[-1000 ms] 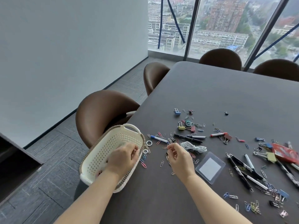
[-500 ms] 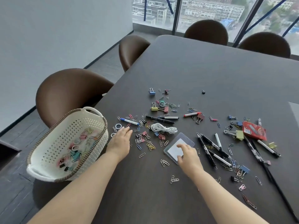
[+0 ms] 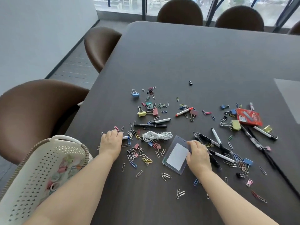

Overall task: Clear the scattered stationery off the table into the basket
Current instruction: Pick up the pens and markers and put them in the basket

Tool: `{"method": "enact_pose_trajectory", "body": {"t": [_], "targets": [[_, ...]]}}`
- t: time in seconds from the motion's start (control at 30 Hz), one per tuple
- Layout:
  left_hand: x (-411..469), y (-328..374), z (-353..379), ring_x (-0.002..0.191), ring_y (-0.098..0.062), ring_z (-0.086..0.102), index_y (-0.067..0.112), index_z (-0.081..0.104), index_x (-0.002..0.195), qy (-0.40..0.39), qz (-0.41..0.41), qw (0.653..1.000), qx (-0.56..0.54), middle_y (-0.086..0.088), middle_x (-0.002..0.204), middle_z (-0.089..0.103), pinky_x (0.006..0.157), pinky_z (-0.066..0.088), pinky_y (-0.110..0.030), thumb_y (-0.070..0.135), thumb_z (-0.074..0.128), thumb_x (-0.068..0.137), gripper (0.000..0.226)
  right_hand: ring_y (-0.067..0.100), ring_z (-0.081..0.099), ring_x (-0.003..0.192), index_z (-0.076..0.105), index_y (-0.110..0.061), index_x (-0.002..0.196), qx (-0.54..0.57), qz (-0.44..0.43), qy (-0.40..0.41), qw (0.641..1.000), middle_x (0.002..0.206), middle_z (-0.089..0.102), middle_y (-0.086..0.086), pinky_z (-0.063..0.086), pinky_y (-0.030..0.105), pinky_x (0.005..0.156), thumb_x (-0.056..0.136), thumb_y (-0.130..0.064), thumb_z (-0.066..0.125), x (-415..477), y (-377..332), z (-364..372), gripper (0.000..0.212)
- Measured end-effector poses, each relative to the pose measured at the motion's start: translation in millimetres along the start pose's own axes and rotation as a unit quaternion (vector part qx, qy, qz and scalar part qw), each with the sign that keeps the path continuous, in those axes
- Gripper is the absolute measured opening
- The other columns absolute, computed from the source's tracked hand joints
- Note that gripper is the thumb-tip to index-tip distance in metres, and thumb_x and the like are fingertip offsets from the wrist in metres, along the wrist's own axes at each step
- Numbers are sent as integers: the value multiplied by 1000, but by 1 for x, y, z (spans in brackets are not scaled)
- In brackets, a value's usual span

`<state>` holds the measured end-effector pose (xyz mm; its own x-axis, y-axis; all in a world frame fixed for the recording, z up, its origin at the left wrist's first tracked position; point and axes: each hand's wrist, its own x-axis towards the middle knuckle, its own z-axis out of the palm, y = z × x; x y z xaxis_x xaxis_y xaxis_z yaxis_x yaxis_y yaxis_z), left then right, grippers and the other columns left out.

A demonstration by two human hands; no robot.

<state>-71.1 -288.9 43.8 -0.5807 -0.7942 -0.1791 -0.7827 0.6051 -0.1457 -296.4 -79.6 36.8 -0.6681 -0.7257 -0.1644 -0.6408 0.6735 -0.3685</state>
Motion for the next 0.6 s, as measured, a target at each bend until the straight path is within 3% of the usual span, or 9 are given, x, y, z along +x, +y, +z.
{"method": "enact_pose_trajectory", "body": {"t": [0.1,0.17,0.23,0.33,0.4,0.5,0.6], "targets": [[2,6,-1,72,-32,54,8,58,87,66,27,997,-30,-14,86,55,66,46,-38,-9,66,64,30,29,40,120,51,-13,123,-7,9,-4,1000,129,50,5,36,39,99,83,-6,52,-3,1,7,40],[7,14,-6,54,-33,50,2,57,76,80,53,990,-105,-20,75,52,53,49,-38,-19,65,56,30,30,41,119,54,-13,120,-4,16,7,1000,127,51,6,37,42,98,82,-5,54,-2,2,9,39],[17,29,-17,61,-35,51,-1,55,85,82,67,983,-149,-23,86,51,57,48,-41,-15,54,69,21,34,46,116,57,-10,116,0,25,32,999,124,55,10,39,46,96,78,-2,58,-1,4,10,38],[43,53,-30,91,-26,50,10,49,108,83,115,986,-86,-11,110,46,76,44,-34,3,40,87,23,40,56,103,62,-5,109,-18,39,72,997,114,62,15,48,48,83,67,3,68,3,13,8,43],[60,63,-31,104,-24,47,15,48,117,87,157,982,-59,-5,120,47,80,42,-31,8,40,91,29,41,58,93,62,-2,107,-33,56,82,995,106,64,17,51,47,74,62,7,71,5,22,5,46],[77,71,-27,111,-24,44,20,52,118,50,197,979,-12,0,121,54,82,43,-32,13,48,91,28,37,53,97,55,-5,118,-57,87,55,993,109,59,15,48,43,78,75,4,59,10,32,-4,44],[83,76,-24,109,-21,44,20,50,114,8,184,983,12,1,116,54,80,43,-29,19,46,94,21,34,51,100,55,-7,117,-63,67,34,995,109,58,14,45,42,82,79,4,52,14,38,-9,39]]}}
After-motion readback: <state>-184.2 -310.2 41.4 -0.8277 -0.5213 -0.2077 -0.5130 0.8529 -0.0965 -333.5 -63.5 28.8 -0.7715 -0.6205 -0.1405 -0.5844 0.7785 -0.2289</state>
